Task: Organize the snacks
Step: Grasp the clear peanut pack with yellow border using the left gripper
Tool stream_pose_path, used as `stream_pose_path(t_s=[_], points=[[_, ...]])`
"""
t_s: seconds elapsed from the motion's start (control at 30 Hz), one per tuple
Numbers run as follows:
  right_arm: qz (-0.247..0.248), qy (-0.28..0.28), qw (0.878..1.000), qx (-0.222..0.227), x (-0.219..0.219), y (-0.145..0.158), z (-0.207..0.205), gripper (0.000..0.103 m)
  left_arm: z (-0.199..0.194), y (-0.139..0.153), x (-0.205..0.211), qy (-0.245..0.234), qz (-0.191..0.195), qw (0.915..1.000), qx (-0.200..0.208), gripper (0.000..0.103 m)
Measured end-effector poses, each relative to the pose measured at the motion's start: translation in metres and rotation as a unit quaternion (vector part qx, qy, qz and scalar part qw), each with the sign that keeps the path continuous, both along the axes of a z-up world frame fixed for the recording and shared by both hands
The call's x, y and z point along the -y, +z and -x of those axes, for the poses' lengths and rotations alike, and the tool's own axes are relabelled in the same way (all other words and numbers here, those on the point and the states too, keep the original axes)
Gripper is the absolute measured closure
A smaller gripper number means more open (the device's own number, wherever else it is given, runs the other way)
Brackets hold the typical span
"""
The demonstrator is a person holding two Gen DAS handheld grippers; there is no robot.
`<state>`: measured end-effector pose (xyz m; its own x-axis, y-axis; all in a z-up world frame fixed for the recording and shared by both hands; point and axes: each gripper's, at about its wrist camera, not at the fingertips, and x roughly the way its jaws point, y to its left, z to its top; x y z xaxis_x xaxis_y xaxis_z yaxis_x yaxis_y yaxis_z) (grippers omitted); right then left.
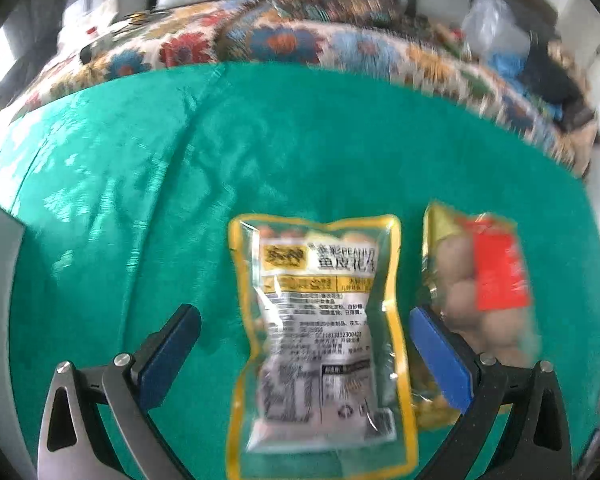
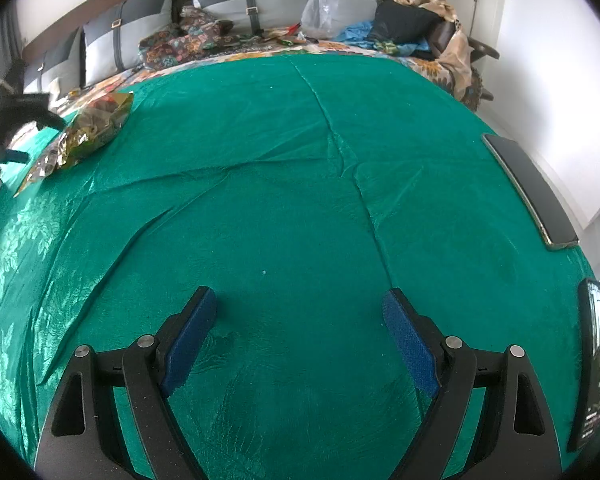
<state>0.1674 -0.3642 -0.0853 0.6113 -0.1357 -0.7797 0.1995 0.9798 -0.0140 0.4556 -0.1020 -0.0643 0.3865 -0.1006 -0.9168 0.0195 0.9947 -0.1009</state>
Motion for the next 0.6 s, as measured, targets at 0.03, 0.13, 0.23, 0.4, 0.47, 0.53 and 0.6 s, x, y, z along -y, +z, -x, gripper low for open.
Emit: stream_pose_path(t_s=[0.03,0.13,0.23,0.4,0.47,0.53,0.6], points=[[0.0,0.0,1.0,0.0,0.0,0.0,0.0,0.016,0.0,-0.006,0.001,-0.002,-0.008,1.0,-0.003,0.001],[0.0,0.0,1.0,0.0,0.0,0.0,0.0,0.016,0.015,-0.007,0.0,-0.02,-0.036,0.9987,0.031,0.027],[0.0,0.0,1.0,0.0,-0.001,0.0,0.0,0.016,0.037,0.002,-0.009,-0.036,-0.03,0.9979,0.044,0.046],[0.0,-0.002,1.0,0.0,-0.001,0.0,0.0,0.016,0.118,0.004,-0.041,-0.065,-0.052,0.9956,0.043,0.046],[0.0,-0.002,1.0,0.0,-0.001,0.0,0.0,0.016,0.155,0.005,-0.058,-0.069,-0.049,0.9957,0.038,0.046],[0.0,-0.002,1.0,0.0,-0.001,0.0,0.0,0.016,0.187,0.005,-0.074,-0.066,-0.047,0.9961,0.037,0.046],[0.0,-0.002,1.0,0.0,-0.001,0.0,0.0,0.016,0.213,-0.001,-0.088,-0.057,-0.043,0.9967,0.04,0.039]])
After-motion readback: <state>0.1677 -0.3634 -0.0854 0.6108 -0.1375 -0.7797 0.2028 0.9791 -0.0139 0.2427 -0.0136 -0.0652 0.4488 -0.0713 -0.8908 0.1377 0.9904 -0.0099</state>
